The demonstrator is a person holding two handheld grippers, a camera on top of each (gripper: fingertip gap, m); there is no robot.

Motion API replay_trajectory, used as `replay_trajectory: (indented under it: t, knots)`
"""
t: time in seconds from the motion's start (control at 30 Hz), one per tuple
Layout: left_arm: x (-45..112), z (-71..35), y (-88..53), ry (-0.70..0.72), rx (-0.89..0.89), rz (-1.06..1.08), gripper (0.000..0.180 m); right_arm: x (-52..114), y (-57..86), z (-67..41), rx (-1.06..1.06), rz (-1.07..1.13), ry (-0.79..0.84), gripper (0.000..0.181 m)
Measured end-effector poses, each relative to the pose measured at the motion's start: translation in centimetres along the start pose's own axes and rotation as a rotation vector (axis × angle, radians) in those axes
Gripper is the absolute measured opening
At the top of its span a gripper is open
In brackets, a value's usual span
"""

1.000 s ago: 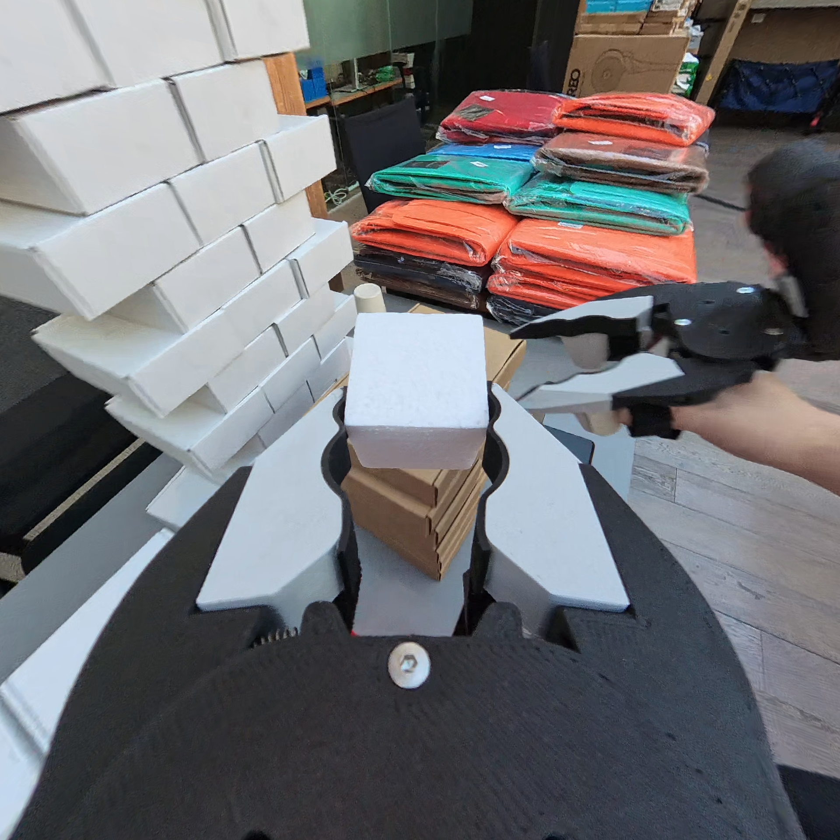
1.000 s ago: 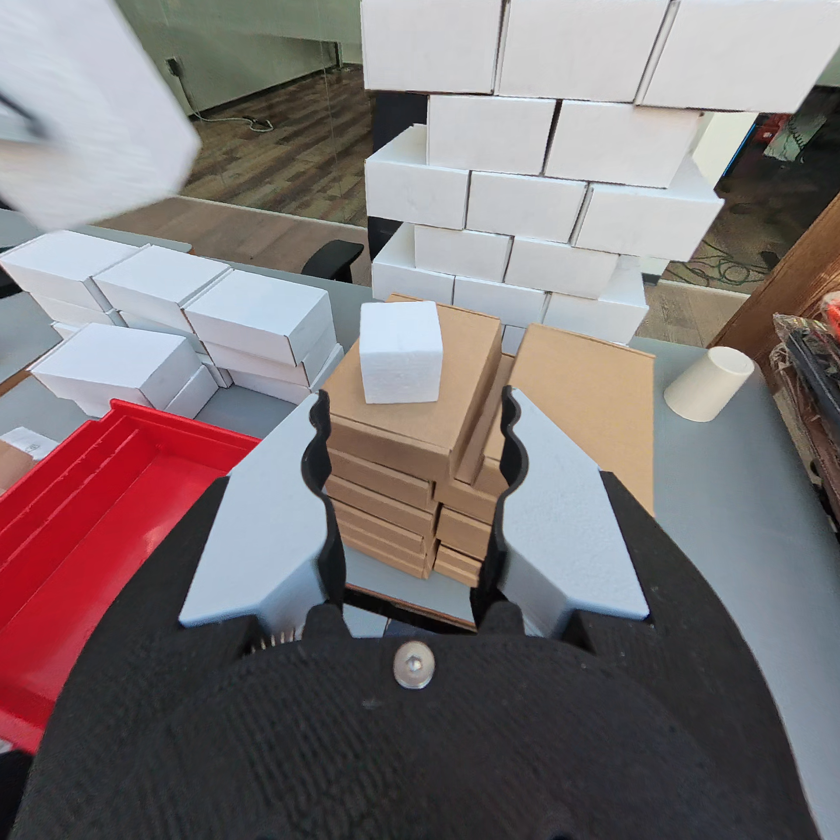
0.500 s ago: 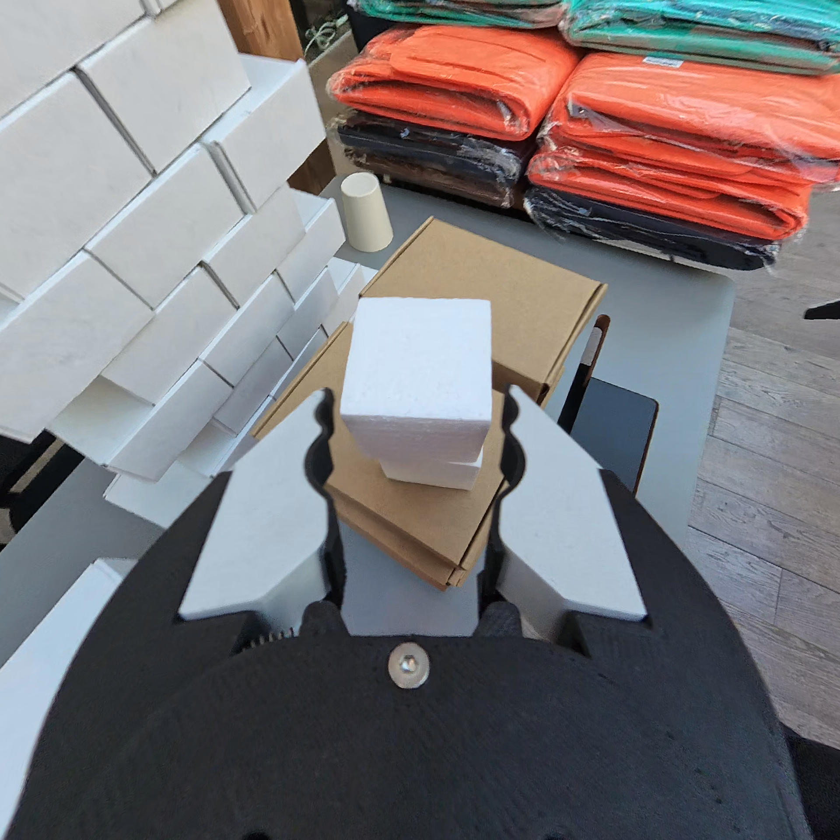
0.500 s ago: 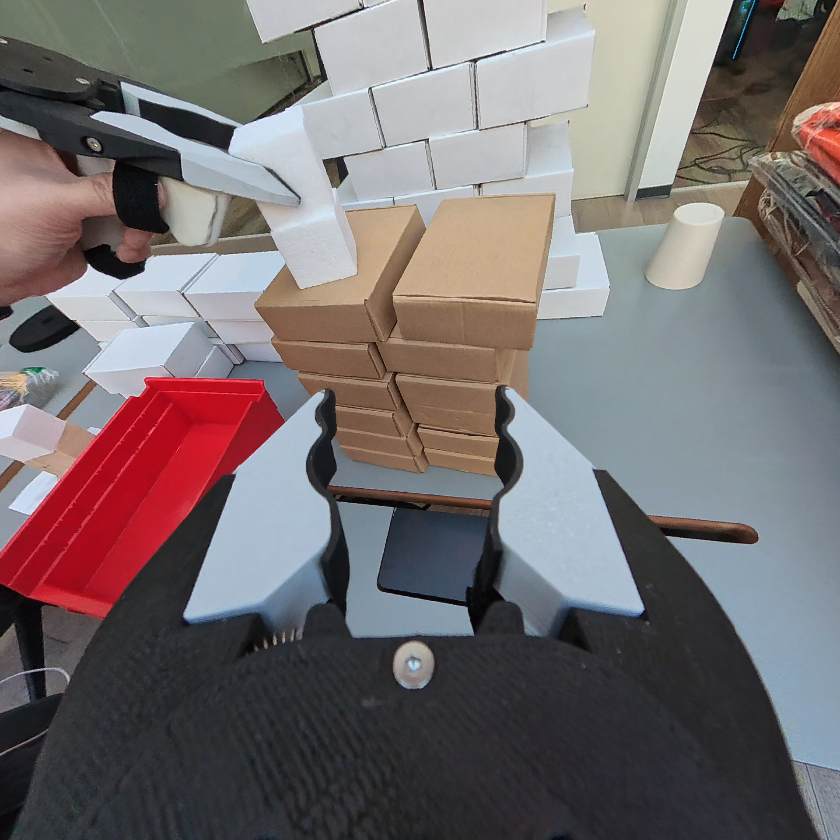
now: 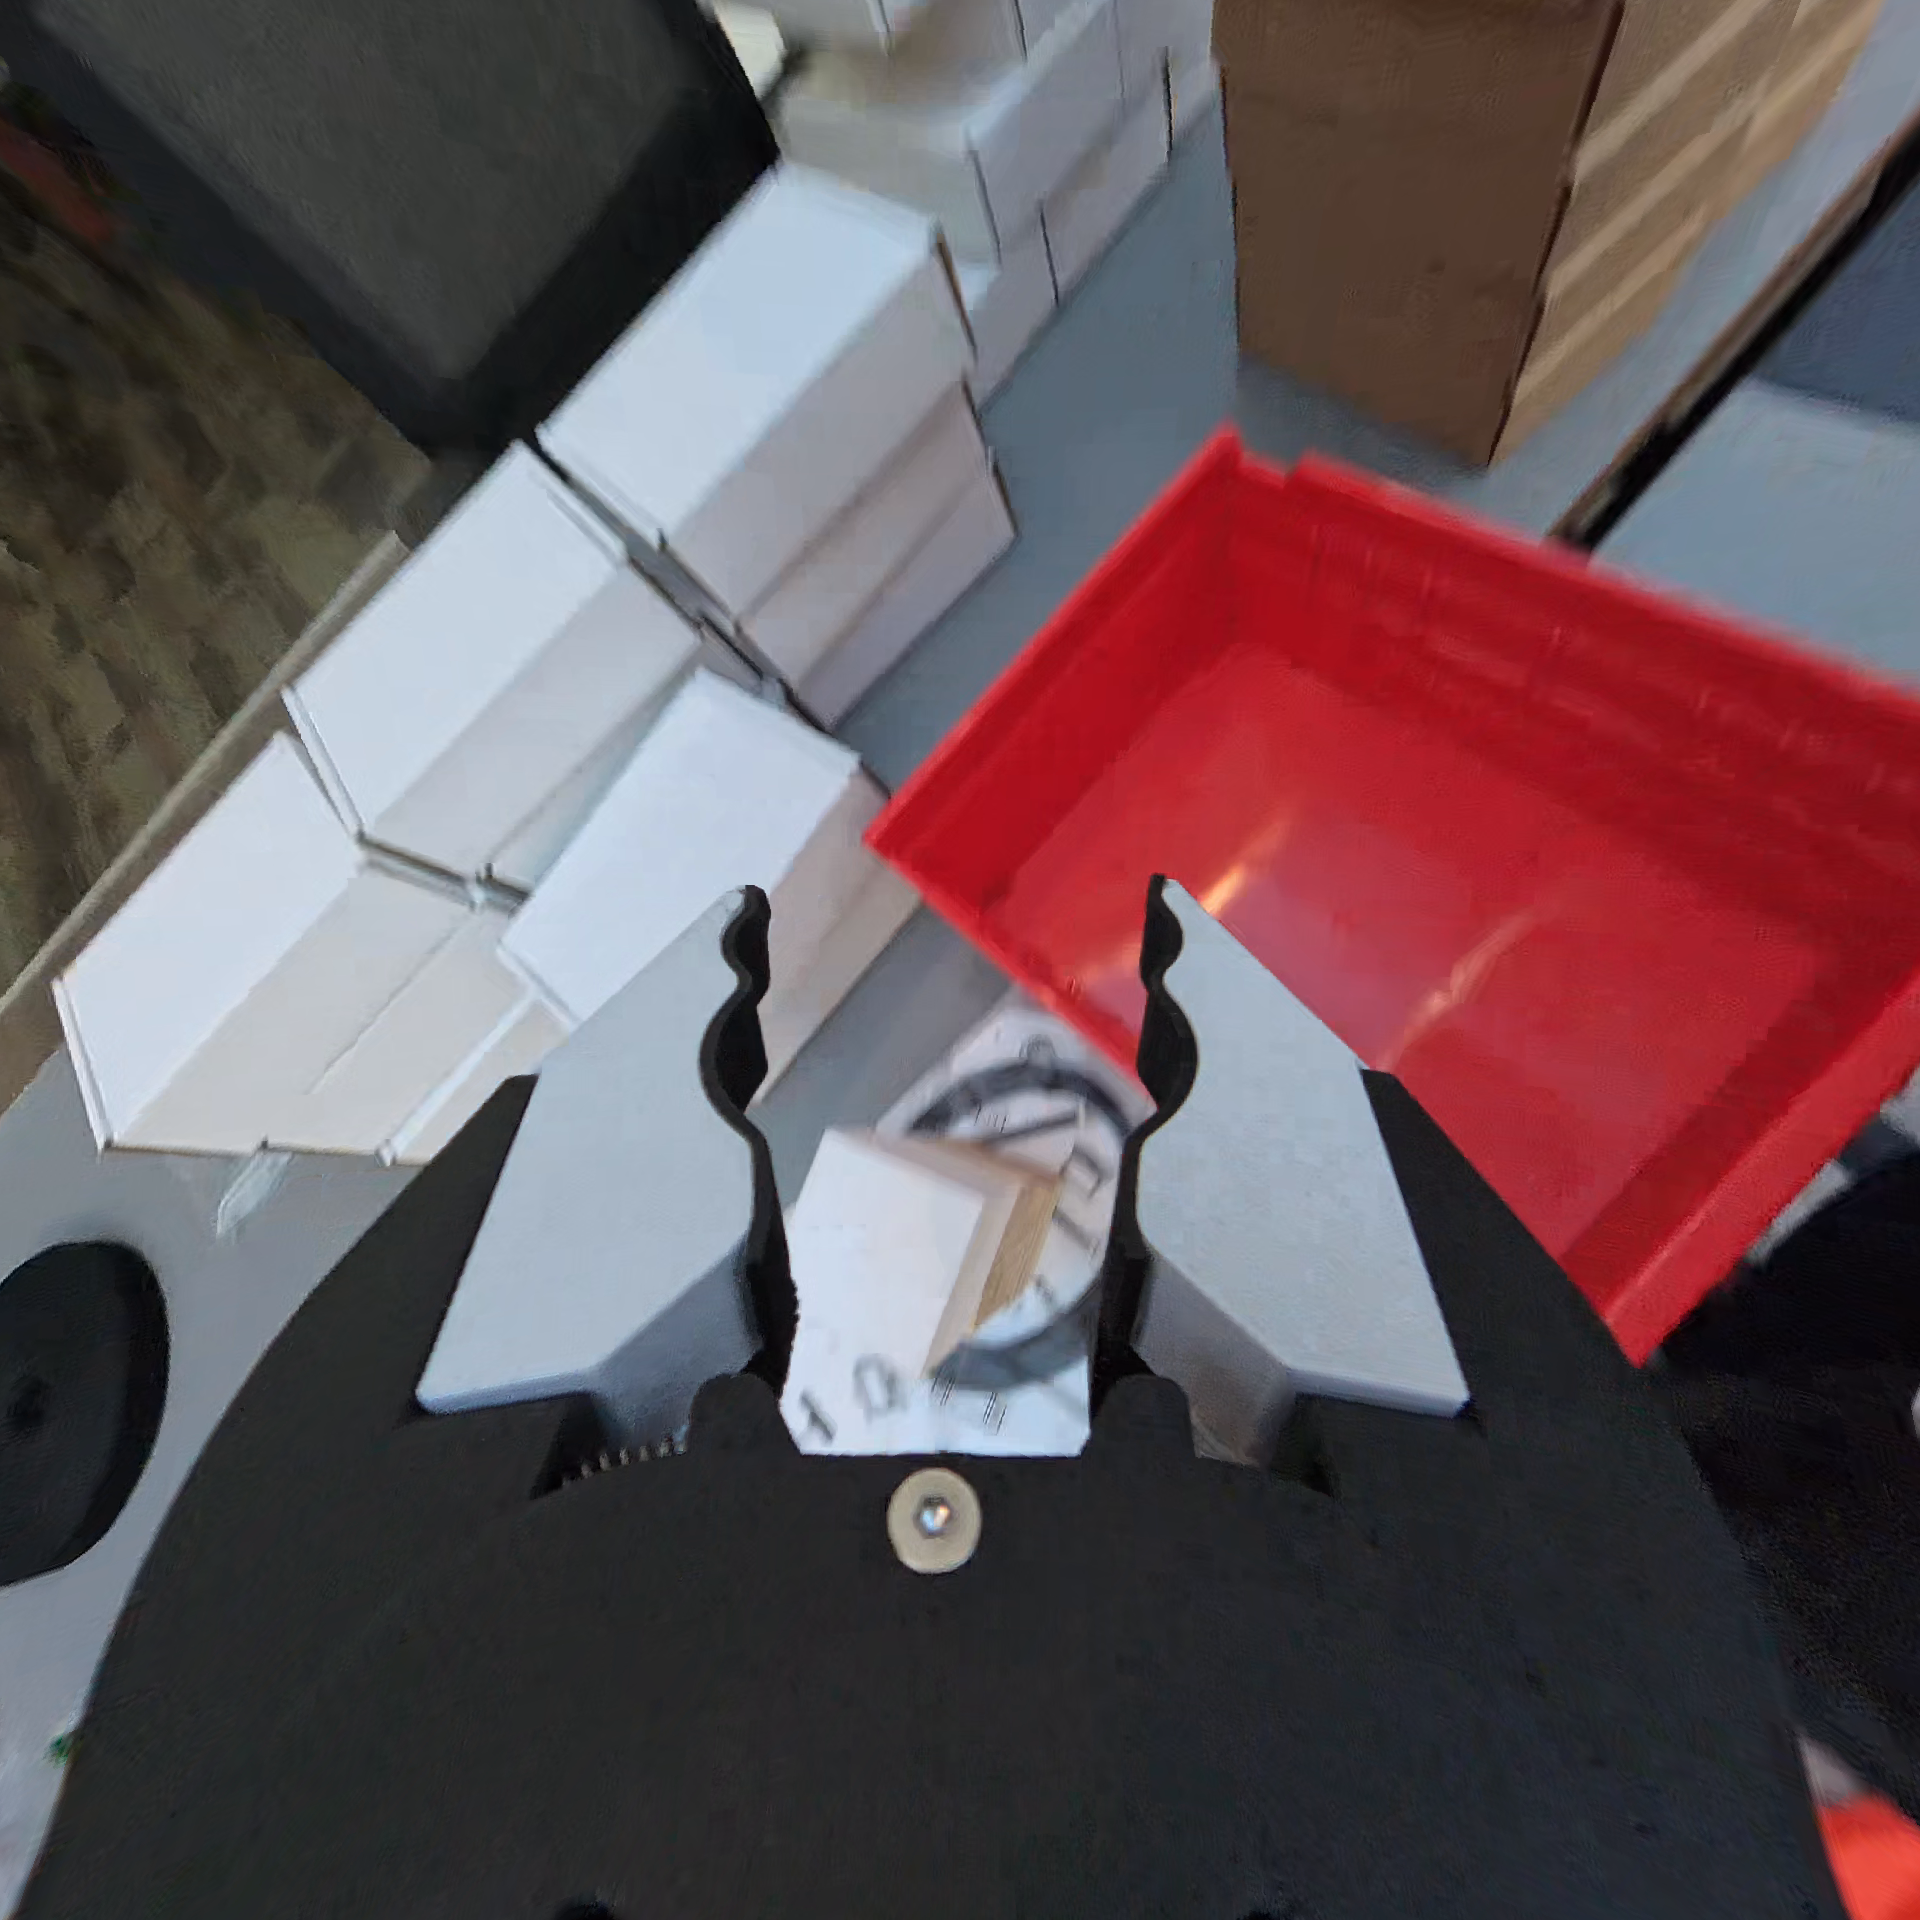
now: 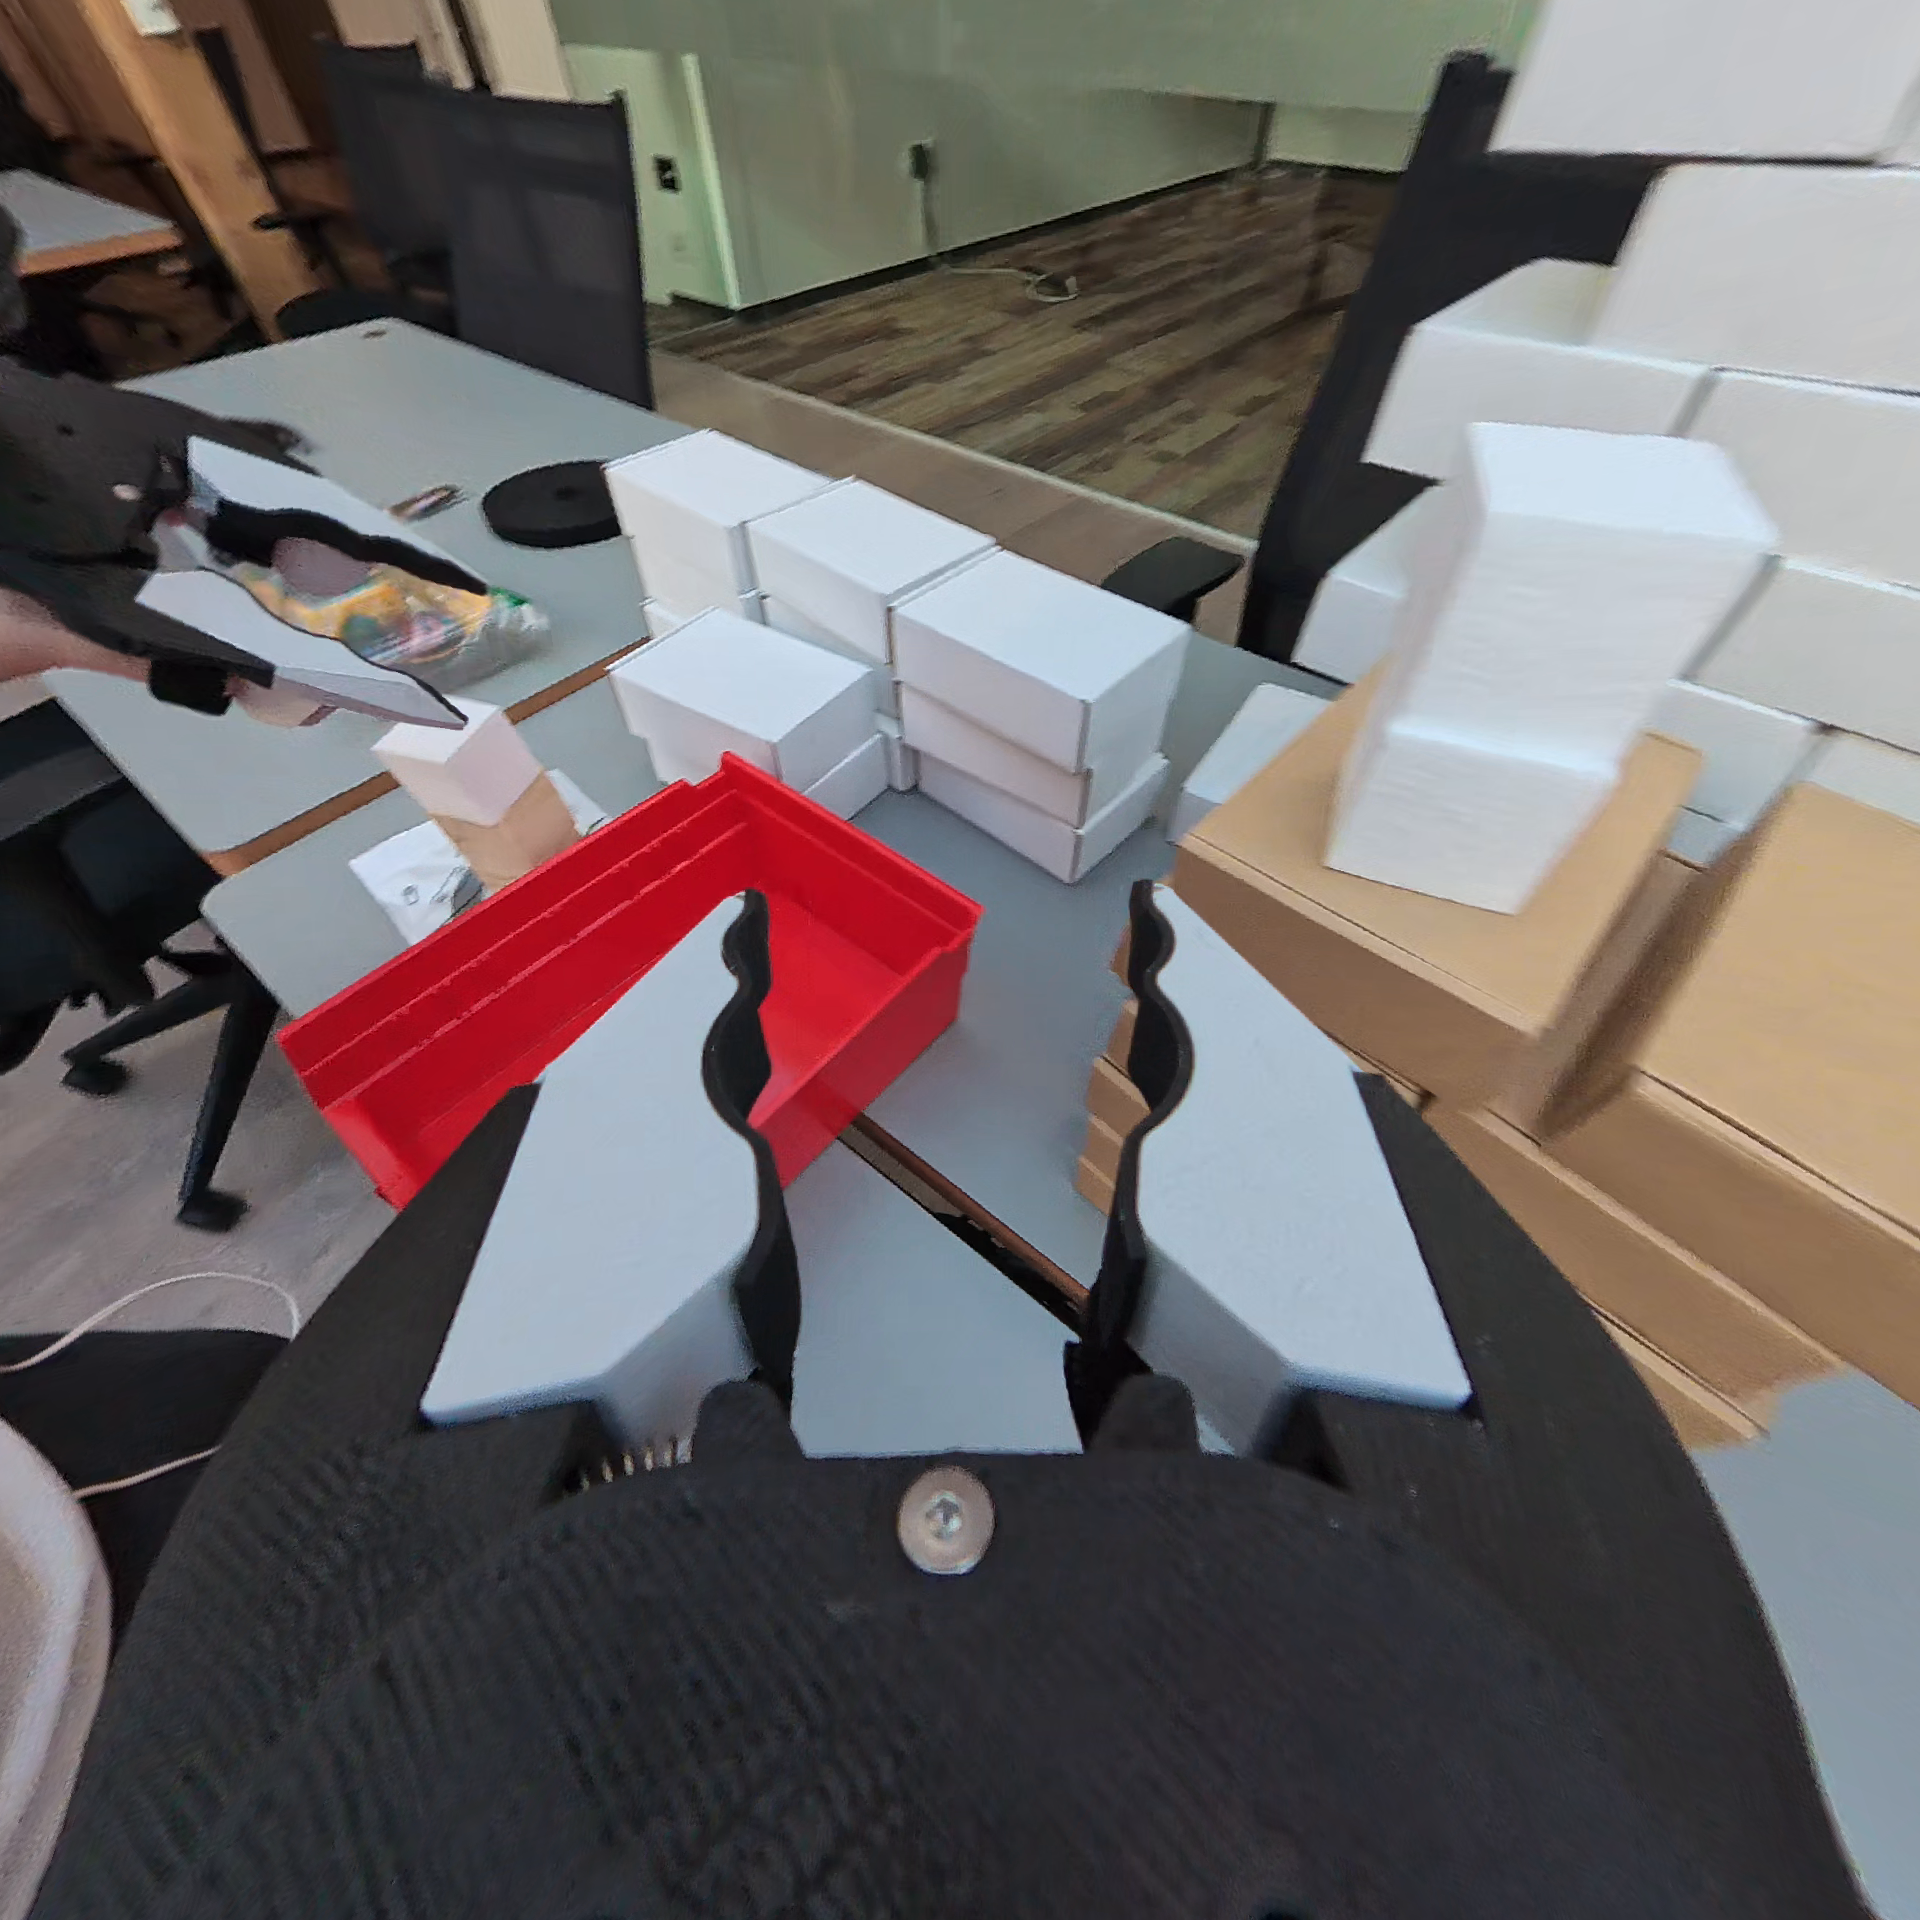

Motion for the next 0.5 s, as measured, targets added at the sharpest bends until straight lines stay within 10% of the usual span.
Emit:
replay_trajectory:
  t: [0.27, 0.5]
  knots:
    - [2.3, 11.5, -2.0, -0.302, 0.126, 0.267, 0.08, 12.9, -8.6, -1.5, -0.102, -0.269, -0.172, 0.07]
    - [-1.8, 8.8, -5.4, -0.134, 0.056, 0.271, 0.058, 25.8, -17.9, 2.0, -0.258, -0.51, -0.394, 0.069]
Point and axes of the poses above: each gripper's, where its closed fingertips meet, x out along the fingers, z out of its underside, y = z × x across the jaws, the point moved 4 cm from there along -x, back along the fingers, and after that the axes turned 10 degrees about -z, right-handed, at the moved point
